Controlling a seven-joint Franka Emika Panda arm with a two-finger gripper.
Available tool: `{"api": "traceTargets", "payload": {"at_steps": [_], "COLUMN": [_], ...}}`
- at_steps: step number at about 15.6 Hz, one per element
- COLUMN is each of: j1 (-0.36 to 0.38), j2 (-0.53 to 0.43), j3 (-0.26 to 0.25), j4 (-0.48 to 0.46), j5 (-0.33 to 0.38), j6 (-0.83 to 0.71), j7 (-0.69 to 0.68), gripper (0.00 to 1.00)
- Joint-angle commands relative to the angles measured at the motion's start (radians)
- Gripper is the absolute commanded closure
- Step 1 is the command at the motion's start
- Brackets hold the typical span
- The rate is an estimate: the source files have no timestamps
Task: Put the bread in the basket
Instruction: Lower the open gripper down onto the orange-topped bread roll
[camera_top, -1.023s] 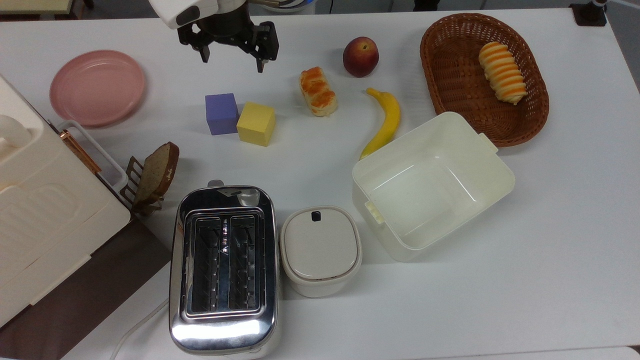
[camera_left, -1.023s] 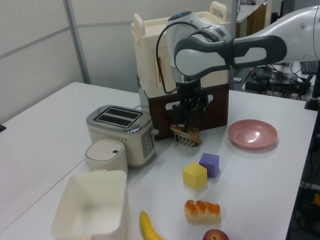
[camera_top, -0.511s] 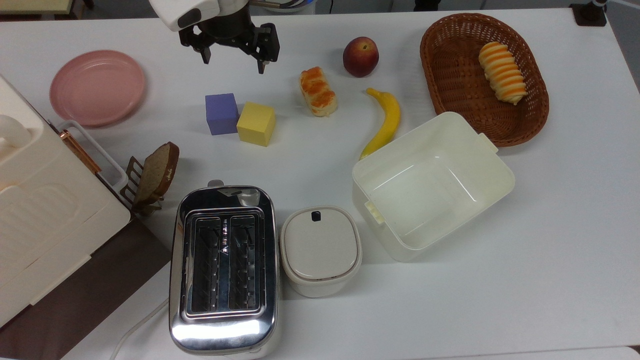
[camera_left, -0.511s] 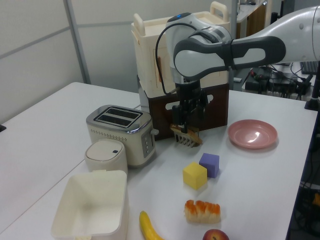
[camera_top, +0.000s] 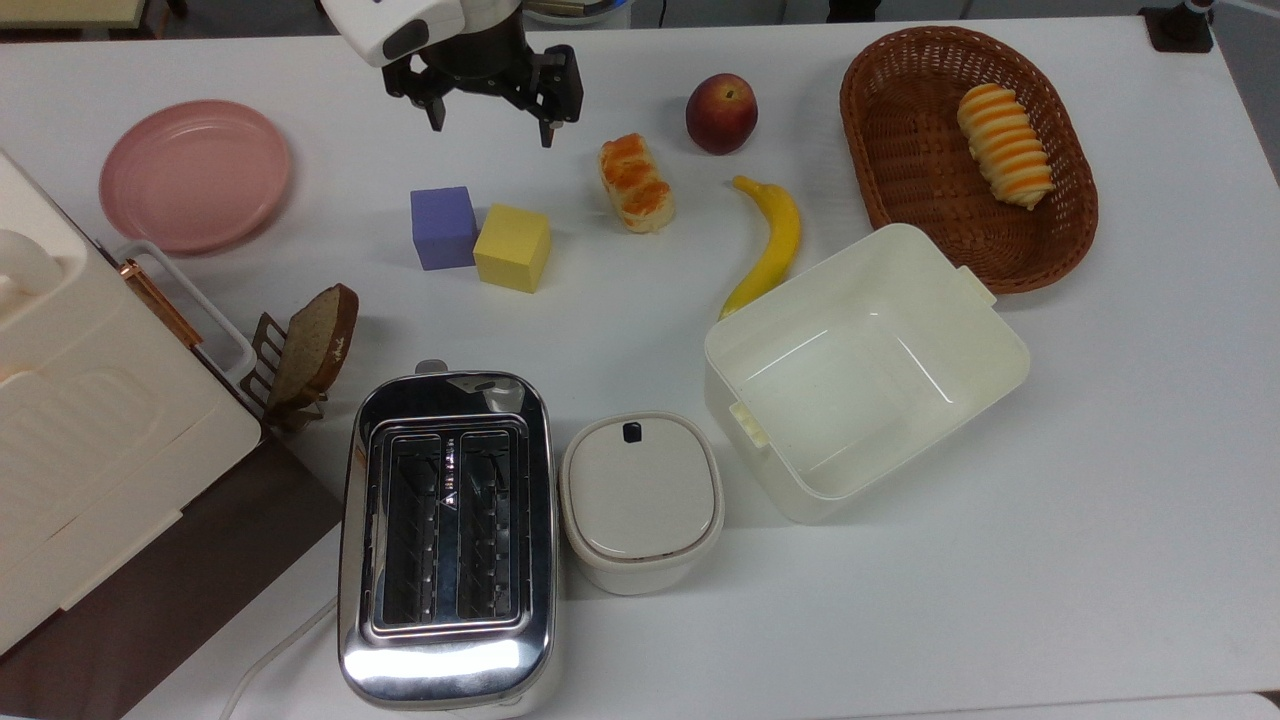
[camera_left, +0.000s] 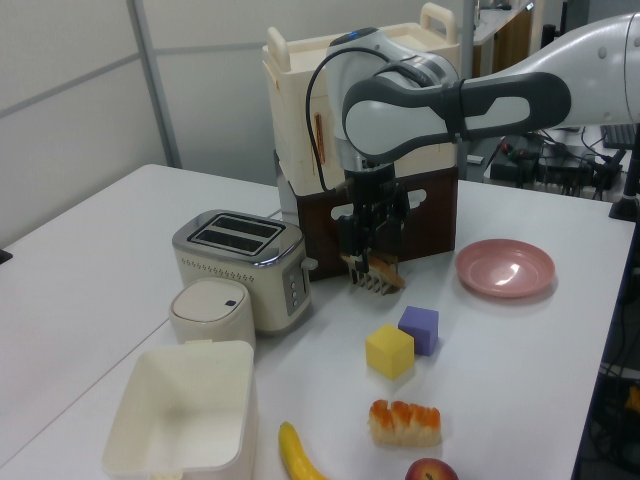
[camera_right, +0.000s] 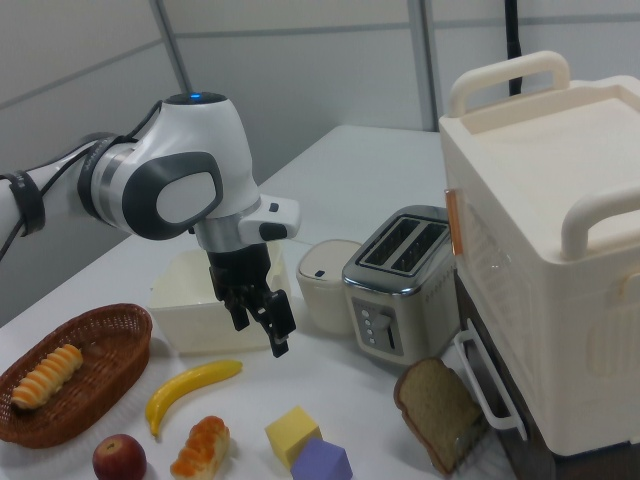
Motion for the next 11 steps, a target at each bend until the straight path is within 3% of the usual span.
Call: {"api": "traceTargets", "payload": {"at_steps": [1, 11], "j1": [0.008, 0.028], "j2": [0.002, 0.02], "j3": [-0.002, 0.001], "j4": [0.013, -0.013], "j5": [0.019, 0.028], "j6": [-0.045, -0.049], "j7": [-0.004, -0.015], "gripper": [0.0, 0.0]}}
